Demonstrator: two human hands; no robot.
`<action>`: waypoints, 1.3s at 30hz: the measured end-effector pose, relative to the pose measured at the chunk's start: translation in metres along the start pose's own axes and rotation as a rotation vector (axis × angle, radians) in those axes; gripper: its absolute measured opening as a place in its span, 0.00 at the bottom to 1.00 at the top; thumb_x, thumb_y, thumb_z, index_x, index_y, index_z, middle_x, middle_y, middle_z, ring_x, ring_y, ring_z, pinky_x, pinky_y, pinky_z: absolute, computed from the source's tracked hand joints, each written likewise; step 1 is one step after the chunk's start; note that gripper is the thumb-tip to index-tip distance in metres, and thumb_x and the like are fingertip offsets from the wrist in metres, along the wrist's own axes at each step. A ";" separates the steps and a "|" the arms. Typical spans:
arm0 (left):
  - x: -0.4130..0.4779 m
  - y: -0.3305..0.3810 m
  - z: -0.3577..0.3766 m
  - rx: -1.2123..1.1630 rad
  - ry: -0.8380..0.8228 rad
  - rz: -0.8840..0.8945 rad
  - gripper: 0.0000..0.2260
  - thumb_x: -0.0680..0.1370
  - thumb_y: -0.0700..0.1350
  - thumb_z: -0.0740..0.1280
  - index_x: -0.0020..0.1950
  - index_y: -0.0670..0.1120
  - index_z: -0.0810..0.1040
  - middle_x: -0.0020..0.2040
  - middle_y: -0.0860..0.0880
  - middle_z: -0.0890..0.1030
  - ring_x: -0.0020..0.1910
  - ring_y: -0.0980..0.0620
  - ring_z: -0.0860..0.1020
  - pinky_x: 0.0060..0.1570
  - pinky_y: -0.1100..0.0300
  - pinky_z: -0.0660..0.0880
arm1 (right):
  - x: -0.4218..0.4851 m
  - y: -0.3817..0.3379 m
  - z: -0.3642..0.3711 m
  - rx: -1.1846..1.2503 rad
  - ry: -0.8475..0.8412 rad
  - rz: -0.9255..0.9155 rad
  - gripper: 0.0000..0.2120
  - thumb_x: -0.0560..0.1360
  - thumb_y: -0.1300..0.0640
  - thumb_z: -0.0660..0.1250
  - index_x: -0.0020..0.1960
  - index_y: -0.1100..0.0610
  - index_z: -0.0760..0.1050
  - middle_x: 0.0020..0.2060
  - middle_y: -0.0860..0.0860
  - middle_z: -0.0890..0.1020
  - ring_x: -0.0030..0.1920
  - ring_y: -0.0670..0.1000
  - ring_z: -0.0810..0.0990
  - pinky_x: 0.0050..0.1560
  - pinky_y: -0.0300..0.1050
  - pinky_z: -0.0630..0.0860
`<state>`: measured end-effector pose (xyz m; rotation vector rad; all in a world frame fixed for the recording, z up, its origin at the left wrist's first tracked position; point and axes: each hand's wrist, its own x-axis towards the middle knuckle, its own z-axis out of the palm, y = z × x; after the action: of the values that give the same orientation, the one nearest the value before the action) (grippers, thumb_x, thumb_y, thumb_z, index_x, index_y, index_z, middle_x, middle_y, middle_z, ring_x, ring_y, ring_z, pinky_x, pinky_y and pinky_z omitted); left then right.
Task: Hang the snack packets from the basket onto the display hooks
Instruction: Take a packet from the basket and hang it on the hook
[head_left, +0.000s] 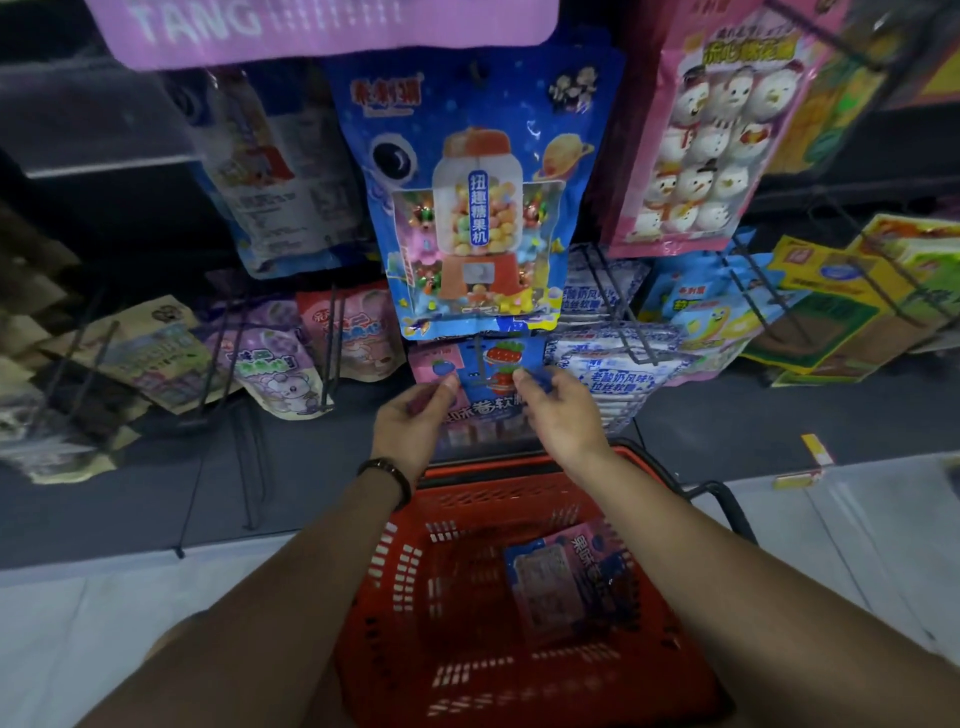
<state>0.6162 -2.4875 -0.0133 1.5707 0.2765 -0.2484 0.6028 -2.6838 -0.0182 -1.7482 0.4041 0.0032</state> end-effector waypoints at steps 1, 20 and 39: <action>0.004 0.001 0.001 -0.004 0.006 -0.020 0.03 0.80 0.54 0.75 0.46 0.60 0.87 0.46 0.59 0.89 0.56 0.50 0.86 0.64 0.47 0.82 | 0.003 0.001 0.000 -0.021 0.011 -0.005 0.12 0.79 0.35 0.69 0.50 0.43 0.81 0.39 0.42 0.83 0.42 0.50 0.83 0.48 0.53 0.79; 0.035 0.011 0.012 0.281 0.075 -0.068 0.15 0.82 0.66 0.65 0.58 0.57 0.80 0.55 0.54 0.81 0.53 0.50 0.81 0.60 0.52 0.76 | 0.016 0.036 0.000 0.046 0.022 -0.003 0.15 0.79 0.46 0.65 0.65 0.40 0.78 0.54 0.38 0.84 0.60 0.51 0.84 0.67 0.60 0.80; -0.079 -0.090 0.052 1.106 -0.614 -0.100 0.13 0.84 0.56 0.67 0.51 0.48 0.84 0.55 0.45 0.87 0.57 0.43 0.83 0.54 0.54 0.76 | -0.102 0.203 -0.086 -0.367 -0.052 0.781 0.15 0.82 0.60 0.67 0.68 0.62 0.79 0.63 0.61 0.83 0.52 0.56 0.84 0.53 0.40 0.83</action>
<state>0.5132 -2.5400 -0.0737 2.4441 -0.3406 -1.0695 0.4331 -2.7710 -0.1695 -1.8317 1.0754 0.7168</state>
